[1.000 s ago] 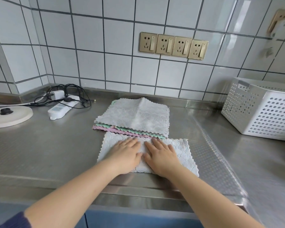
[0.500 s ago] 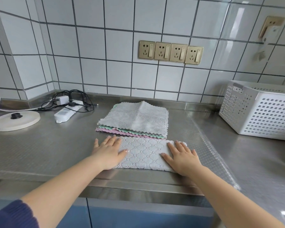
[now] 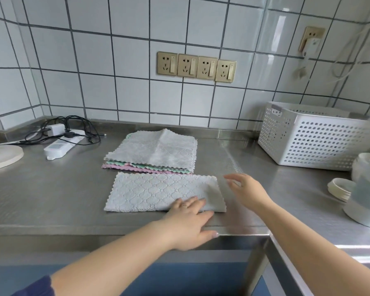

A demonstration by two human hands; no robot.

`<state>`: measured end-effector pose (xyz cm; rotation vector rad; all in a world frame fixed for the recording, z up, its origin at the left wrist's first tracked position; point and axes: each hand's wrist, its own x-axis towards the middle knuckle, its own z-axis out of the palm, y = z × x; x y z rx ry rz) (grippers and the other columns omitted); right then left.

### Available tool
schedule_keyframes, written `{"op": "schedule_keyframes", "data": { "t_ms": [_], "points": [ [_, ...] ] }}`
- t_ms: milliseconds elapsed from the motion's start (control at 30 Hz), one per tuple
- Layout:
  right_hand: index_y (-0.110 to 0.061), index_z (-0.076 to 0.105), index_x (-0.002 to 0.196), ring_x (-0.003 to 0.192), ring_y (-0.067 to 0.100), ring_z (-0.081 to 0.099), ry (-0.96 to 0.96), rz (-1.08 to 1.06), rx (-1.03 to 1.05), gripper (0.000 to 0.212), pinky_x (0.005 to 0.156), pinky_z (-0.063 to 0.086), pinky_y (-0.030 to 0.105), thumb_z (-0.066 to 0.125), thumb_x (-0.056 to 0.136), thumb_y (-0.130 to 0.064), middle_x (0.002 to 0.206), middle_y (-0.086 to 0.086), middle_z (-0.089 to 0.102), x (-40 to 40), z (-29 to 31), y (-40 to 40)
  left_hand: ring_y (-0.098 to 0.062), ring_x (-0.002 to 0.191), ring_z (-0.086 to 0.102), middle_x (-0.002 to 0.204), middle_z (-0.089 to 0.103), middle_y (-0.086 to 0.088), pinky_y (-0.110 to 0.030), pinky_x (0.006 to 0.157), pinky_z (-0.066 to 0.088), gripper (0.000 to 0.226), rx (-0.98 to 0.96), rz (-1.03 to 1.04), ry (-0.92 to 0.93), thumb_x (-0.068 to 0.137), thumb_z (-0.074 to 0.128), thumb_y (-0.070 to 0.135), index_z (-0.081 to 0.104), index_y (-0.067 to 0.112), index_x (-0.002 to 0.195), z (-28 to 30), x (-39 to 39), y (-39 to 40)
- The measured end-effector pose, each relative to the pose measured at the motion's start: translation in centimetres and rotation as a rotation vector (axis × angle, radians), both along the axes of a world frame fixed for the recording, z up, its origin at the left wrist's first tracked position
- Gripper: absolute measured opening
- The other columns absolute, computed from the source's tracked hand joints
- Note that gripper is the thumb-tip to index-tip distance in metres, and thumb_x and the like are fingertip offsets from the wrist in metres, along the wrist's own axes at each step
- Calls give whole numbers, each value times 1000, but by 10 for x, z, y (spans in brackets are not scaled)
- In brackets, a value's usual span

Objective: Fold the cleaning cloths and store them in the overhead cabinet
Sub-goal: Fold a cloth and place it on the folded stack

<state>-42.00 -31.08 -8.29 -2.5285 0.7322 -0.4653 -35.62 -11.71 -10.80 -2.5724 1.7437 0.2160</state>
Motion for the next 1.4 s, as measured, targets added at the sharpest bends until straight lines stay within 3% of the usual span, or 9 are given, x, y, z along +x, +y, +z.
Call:
{"op": "schedule_keyframes", "data": {
  "t_ms": [167, 333, 500, 567, 700, 767, 867, 1133, 1400],
  "points": [
    [-26, 61, 122, 125, 15, 49, -13, -5, 26, 30, 97, 33, 21, 51, 94, -28, 132, -3, 56, -12, 0, 2, -31, 145, -7, 159, -4, -7, -57, 114, 1, 81, 45, 124, -56, 85, 16, 74, 14, 24, 148, -2, -11, -24],
    [-28, 61, 122, 121, 15, 52, -59, 0, 60, 33, 95, 37, 24, 50, 92, -21, 133, -3, 56, -18, -2, 5, -26, 122, 47, 135, 46, -5, -38, 96, 40, 58, -339, 177, -69, 93, 35, 54, 33, 23, 142, 5, -8, -18],
    [-32, 68, 104, 101, 7, 58, -290, 103, 476, 23, 86, 40, 22, 52, 92, -20, 118, -9, 65, -18, 4, 11, 9, 84, 57, 114, 66, 9, -3, 76, 38, 26, -973, 285, 452, 90, 57, 13, 66, 29, 108, 12, -6, 13],
    [-26, 71, 97, 107, 11, 59, -357, 154, 711, 20, 94, 41, 25, 52, 94, -29, 107, -8, 70, -13, 3, 18, 3, 55, 45, 98, 70, 11, -6, 58, 37, 28, -1115, 355, 640, 87, 60, 7, 66, 35, 90, 11, -8, 26],
    [-3, 65, 108, 96, 25, 60, -329, 284, 905, 65, 99, 48, 36, 62, 77, -60, 101, 22, 63, 2, -3, 34, -5, 67, 50, 81, 67, 16, -13, 62, 40, 26, -1269, 549, 911, 87, 60, 8, 69, 32, 86, 8, 0, 51],
    [-4, 64, 99, 83, 23, 53, -317, 296, 920, 67, 87, 49, 32, 70, 67, -63, 86, 14, 52, 12, -5, 41, -6, 75, 53, 83, 63, 15, -16, 70, 41, 26, -1237, 570, 944, 89, 58, 10, 67, 34, 93, 8, 7, 64],
    [-6, 66, 96, 71, 14, 44, -243, 251, 806, 33, 71, 40, 28, 63, 86, -38, 73, 1, 48, 32, -7, 58, 5, 65, 50, 77, 55, 19, -7, 63, 38, 34, -1081, 518, 749, 91, 53, 10, 59, 36, 112, 6, 17, 90],
    [-27, 63, 86, 68, 6, 50, 0, 188, 138, 7, 57, 35, 13, 60, 88, -33, 71, -15, 57, 85, -9, 93, -11, 104, 53, 130, 41, 14, -24, 88, 42, 61, -626, 499, 261, 88, 43, 17, 28, 34, 144, -7, 47, 132],
    [-22, 66, 97, 85, 19, 60, 110, 144, -73, 18, 68, 44, 27, 54, 92, -34, 94, -1, 69, 97, -6, 103, -16, 114, 52, 124, 50, 11, -30, 95, 36, 60, -507, 510, 3, 84, 49, 30, 31, 37, 141, -11, 72, 128]
  ]
}}
